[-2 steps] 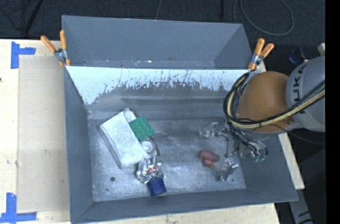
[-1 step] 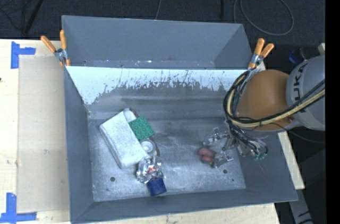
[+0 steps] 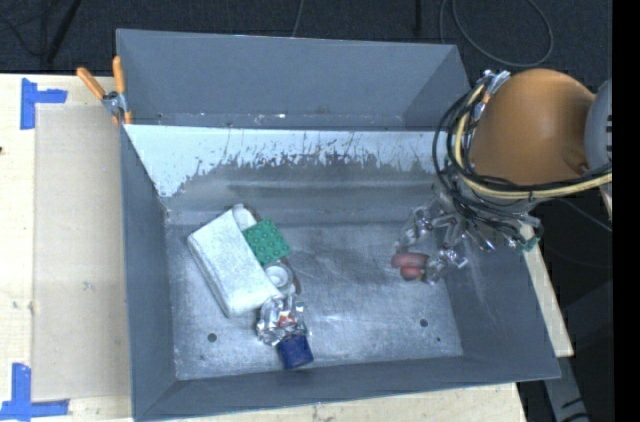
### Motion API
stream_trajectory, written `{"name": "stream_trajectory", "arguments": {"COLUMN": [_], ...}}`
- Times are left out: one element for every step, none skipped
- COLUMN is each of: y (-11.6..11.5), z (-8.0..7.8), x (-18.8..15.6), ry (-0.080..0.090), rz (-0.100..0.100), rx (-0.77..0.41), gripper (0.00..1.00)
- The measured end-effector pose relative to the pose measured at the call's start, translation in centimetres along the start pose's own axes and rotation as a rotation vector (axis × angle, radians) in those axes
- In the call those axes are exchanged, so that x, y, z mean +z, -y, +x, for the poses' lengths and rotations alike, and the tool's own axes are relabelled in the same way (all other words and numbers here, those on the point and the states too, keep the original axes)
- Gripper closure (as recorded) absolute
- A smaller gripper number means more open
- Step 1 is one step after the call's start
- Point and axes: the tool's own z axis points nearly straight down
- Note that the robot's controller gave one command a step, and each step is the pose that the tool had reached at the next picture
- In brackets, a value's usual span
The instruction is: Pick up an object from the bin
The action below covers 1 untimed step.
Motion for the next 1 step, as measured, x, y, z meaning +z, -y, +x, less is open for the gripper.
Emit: {"name": "stream_trajectory", "arguments": {"y": [-0.01], "z": [0.43], "x": [-7.99], "ry": [0.003], "rz": [0.003], "rx": [0.007], "gripper": [1.00]}}
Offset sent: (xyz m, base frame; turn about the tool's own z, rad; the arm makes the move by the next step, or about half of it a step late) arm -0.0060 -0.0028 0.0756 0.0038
